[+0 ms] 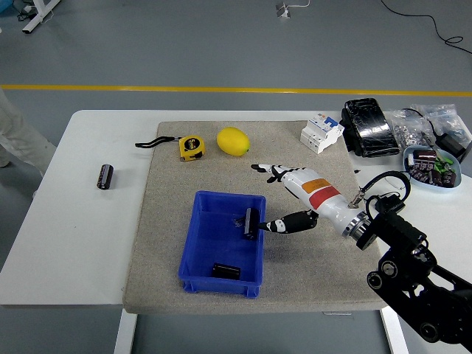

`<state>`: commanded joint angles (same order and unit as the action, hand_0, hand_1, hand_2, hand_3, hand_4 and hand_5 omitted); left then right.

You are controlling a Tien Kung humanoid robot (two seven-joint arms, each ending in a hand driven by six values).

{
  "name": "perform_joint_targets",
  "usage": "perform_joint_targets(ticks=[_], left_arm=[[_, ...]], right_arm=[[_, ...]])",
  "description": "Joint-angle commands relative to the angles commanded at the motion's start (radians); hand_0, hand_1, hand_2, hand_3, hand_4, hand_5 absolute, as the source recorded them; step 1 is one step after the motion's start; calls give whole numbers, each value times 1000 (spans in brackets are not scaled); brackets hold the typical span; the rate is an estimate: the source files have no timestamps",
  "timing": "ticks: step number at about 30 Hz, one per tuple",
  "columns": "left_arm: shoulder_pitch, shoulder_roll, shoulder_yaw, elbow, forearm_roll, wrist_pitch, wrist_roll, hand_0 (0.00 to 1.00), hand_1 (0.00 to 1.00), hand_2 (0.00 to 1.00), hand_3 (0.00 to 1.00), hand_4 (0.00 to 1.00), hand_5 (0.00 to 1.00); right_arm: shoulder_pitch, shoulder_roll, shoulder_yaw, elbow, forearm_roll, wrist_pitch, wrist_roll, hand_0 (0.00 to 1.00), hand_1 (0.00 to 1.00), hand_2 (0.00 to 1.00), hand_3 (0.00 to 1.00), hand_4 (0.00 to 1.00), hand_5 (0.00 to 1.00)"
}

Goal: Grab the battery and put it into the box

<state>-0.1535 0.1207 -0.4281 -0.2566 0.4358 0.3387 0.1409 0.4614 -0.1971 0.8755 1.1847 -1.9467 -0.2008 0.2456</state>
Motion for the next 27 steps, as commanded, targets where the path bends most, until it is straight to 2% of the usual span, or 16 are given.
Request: perform_joint_targets(ticks=[2, 3, 8, 9, 14, 15, 20, 21, 26, 27], left_arm=[[1, 0, -1, 0, 2, 0, 1, 726, 667, 697, 624, 663, 638], [2, -1, -2, 0, 3, 0, 1, 726, 669, 701, 625, 662, 636], [4, -3, -10, 0, 17, -1, 6, 726, 669, 701, 625, 662, 636], [5, -3, -13, 0, 22, -2, 7, 726, 669, 701, 624, 662, 637], [4, -4, -14, 0, 25, -3, 8, 726, 669, 701, 624, 662, 637], [4, -4, -13, 0, 23, -3, 7, 726, 669, 701, 624, 661, 636], [0, -3, -9, 0, 20, -4, 5, 726, 669, 701, 624, 661, 636], [0, -3, -9, 0, 19, -4, 4, 726, 668, 700, 624, 661, 637], [-4, -3, -7, 0, 18, -4, 3, 726, 668, 700, 624, 661, 637], [-5, -3, -5, 0, 15, -4, 2, 726, 667, 701, 624, 661, 637]], right_arm=[[-19, -5, 34, -6, 17, -13, -2, 665, 681, 848, 930, 998, 294], [-28, -7, 49, -8, 29, -21, -5, 644, 660, 793, 886, 998, 302], [-64, -13, 120, -10, 67, -33, -6, 644, 660, 793, 886, 998, 302], [-73, -15, 131, -6, 89, -35, -3, 607, 631, 735, 844, 998, 312], [-112, -20, 150, 11, 269, -34, 19, 607, 631, 735, 844, 998, 312], [-119, -20, 152, 13, 307, -33, 25, 608, 640, 748, 824, 998, 423], [-155, -18, 170, 10, 524, -18, 36, 608, 640, 748, 824, 998, 423], [-161, -17, 176, 8, 563, -12, 35, 650, 664, 766, 818, 998, 545], [-192, -12, 211, -2, 758, 19, 18, 650, 664, 766, 818, 998, 545], [-200, -10, 220, -4, 790, 25, 15, 725, 729, 801, 825, 998, 668]])
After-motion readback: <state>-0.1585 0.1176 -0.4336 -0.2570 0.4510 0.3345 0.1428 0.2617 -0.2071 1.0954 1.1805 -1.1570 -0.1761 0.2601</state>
